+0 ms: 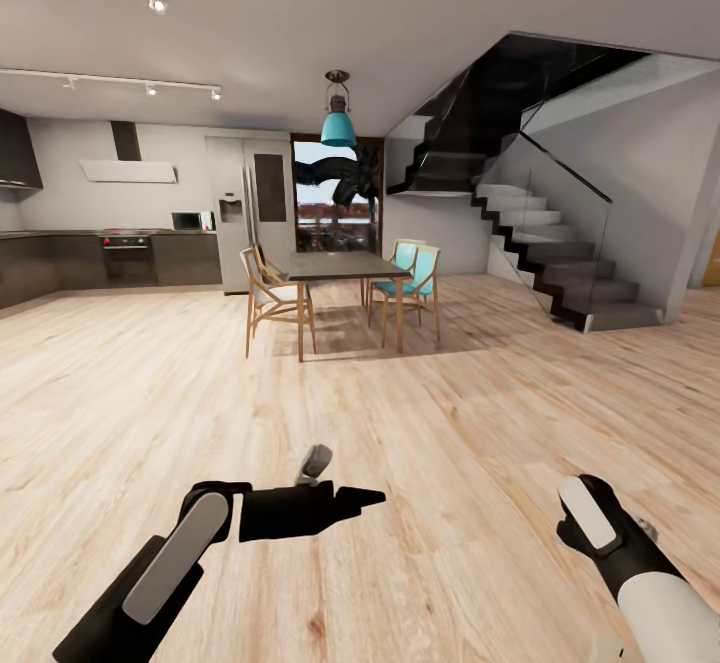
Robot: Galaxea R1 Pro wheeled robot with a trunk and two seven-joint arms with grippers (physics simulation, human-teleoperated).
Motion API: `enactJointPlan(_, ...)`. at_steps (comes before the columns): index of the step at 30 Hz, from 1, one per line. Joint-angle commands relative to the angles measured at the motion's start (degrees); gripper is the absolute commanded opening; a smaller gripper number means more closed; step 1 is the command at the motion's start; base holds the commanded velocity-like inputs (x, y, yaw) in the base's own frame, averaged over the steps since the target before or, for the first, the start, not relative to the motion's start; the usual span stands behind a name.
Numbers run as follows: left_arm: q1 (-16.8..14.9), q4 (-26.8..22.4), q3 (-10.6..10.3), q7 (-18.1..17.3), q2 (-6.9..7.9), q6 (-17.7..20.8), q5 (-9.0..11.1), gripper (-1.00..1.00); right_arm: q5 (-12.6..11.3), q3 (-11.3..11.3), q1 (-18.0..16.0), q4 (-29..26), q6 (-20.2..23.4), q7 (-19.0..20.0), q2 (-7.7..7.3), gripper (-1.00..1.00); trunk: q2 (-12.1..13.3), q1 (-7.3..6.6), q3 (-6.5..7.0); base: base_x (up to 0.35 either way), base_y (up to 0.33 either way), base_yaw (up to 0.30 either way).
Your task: Place each of the two pumpkins and all three candles from the living room inside a cabinet in the living room (use any cabinet), then make sure every cabinet is closed, and position the cauldron so it is next to a table in the living room.
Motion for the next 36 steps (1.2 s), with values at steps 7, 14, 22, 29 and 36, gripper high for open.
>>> enactJointPlan(7, -0.1, 0.1, 0.2, -0.6, 0.13, 0.0, -0.3, 1.0, -1.1, 1.2, 0.0, -0.6, 0.2, 0.6, -0.11, 1.0, 0.0, -0.01, -0.07, 0.0, 0.0, 0.0)
enactJointPlan(14, -0.1, 0.1, 0.2, -0.6, 0.11, 0.0, -0.3, 1.0, -1.2, 1.2, 0.0, -0.6, 0.2, 0.9, -0.12, 1.0, 0.0, -0.01, -0.07, 0.0, 0.0, 0.0)
enactJointPlan(22, -0.1, 0.1, 0.1, -0.5, 0.11, 0.0, -0.3, 1.0, -1.3, 1.2, 0.0, -0.6, 0.1, 0.9, -0.12, 1.0, 0.0, -0.01, -0.07, 0.0, -0.001, 0.0)
enactJointPlan(29, -0.1, 0.3, 0.1, -0.6, 0.11, 0.0, -0.3, 1.0, -1.3, 1.2, 0.0, -0.6, 0.1, 0.9, -0.11, 1.0, 0.0, -0.01, -0.07, 0.0, -0.192, -0.016)
enactJointPlan(36, -0.1, 0.3, 0.2, -0.6, 0.11, 0.0, -0.3, 1.0, -1.3, 1.2, 0.0, -0.7, 0.1, 0.9, -0.05, 1.0, 0.0, -0.01, -0.07, 0.0, -0.062, -0.256)
